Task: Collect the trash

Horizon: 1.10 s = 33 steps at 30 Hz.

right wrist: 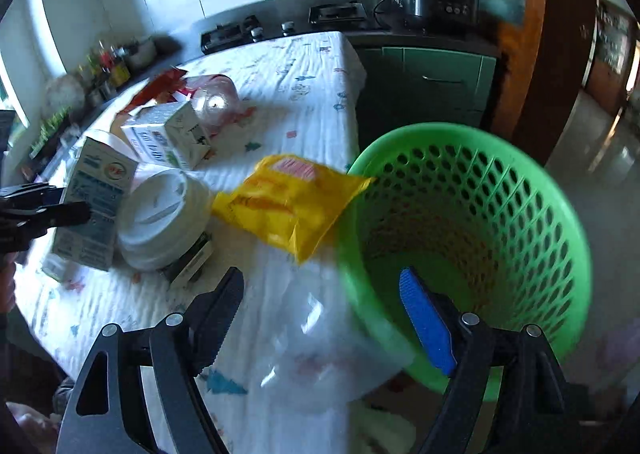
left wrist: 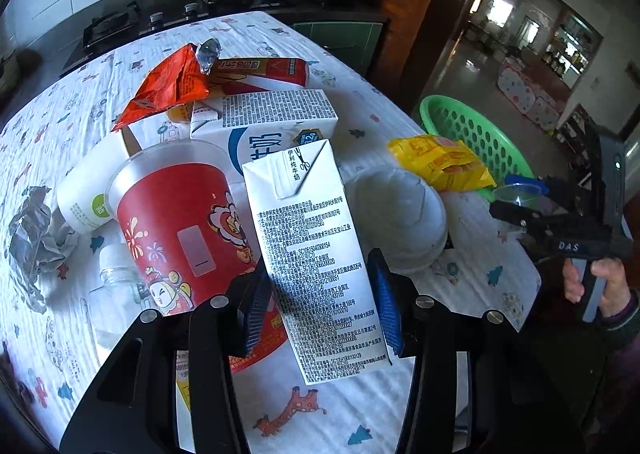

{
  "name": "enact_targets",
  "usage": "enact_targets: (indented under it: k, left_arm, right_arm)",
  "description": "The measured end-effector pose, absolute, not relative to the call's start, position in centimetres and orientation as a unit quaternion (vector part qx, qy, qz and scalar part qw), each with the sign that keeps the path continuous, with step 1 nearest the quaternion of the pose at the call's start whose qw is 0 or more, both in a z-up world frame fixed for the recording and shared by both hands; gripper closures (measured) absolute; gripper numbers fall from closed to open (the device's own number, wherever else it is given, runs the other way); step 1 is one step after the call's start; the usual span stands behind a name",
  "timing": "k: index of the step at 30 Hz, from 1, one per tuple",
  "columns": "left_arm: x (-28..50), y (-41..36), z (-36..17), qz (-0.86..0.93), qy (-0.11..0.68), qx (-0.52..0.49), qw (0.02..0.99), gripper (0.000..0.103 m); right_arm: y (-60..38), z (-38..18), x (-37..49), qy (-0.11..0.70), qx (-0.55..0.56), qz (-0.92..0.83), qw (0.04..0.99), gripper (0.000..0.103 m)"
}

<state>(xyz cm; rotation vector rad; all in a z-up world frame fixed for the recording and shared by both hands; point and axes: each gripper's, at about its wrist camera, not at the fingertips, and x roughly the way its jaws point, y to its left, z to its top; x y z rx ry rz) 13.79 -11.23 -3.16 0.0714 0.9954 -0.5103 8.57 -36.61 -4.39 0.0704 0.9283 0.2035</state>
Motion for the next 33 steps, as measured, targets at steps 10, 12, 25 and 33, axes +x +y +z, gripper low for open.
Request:
enact_targets:
  k: [10, 12, 25, 33]
  left_arm:
    - [13.9, -12.2, -3.2, -0.233, 0.482, 0.043, 0.844, 0.049]
    - [14.0, -12.5, -3.1, -0.229, 0.481, 0.047, 0.845, 0.033]
    - [15.1, -12.7, -4.3, -0.208, 0.515, 0.043, 0.831, 0.061]
    - [13.8, -12.3, -2.6, -0.211, 0.482, 0.056, 0.848, 0.064]
  right_arm:
    - [-36.7, -5.0, 7.0, 0.429, 0.089, 0.088, 0.895, 0.027]
    - [-36.7, -5.0, 6.8, 0.428, 0.095, 0.085, 0.895, 0.031]
    - [-35.8, -3.2, 5.8, 0.406, 0.089, 0.092, 0.905, 0.047]
    - [-34.5, -1.5, 5.4, 0.39, 0.07, 0.107, 0.912, 0.048]
